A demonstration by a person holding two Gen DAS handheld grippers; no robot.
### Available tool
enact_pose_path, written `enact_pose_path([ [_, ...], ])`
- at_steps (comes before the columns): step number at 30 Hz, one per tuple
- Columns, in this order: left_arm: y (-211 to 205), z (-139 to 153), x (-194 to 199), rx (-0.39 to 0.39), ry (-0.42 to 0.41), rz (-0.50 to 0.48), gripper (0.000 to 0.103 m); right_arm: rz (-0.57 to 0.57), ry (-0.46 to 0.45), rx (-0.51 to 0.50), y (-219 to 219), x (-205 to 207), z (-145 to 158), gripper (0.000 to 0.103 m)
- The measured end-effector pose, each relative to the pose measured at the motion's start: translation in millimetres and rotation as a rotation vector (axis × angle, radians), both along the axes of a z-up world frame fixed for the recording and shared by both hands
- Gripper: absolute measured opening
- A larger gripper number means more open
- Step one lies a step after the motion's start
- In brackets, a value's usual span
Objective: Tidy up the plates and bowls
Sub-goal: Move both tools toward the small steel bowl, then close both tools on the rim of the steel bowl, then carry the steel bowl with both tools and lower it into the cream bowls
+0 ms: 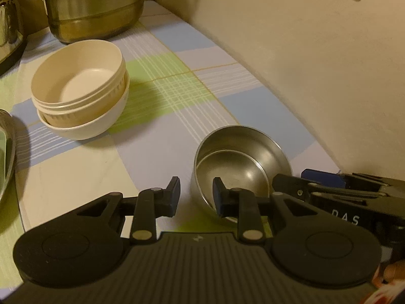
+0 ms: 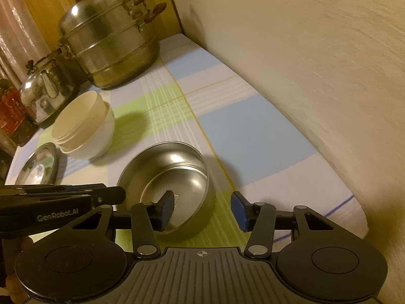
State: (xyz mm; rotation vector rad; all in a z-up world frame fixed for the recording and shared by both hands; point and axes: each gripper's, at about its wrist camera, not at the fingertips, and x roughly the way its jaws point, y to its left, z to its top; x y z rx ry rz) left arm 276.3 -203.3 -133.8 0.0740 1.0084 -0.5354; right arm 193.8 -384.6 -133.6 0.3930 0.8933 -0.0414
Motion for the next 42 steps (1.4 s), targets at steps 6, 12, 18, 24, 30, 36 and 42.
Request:
enact_pose_path([
  [6,-4,-8,10,0.01,0.01,-0.004,0.021,-0.008,0.008,-0.003,3,10,-9,0.043],
  [12,-7,-14,18,0.015,0.018,-0.016,0.016,-0.016,0.017,-0.008,2,15,-15,0.03],
  [18,-13,-17,19,0.018,0.022,-0.04,0.009,-0.03,0.023,0.0,-1,15,-17,0.019],
  [24,-17,-18,16,0.036,0.01,-0.054,0.007,-0.027,0.023,-0.008,0,16,-17,0.011],
  [30,-17,-14,12,0.048,0.008,-0.06,0.007,-0.017,0.021,-0.04,4,15,-13,0.01],
  [36,-9,-2,6,0.029,-0.004,-0.039,0.007,0.002,0.003,-0.052,6,16,-2,0.009],
  [42,4,14,1,0.01,-0.022,-0.005,0.007,0.03,-0.024,-0.056,14,18,15,0.008],
])
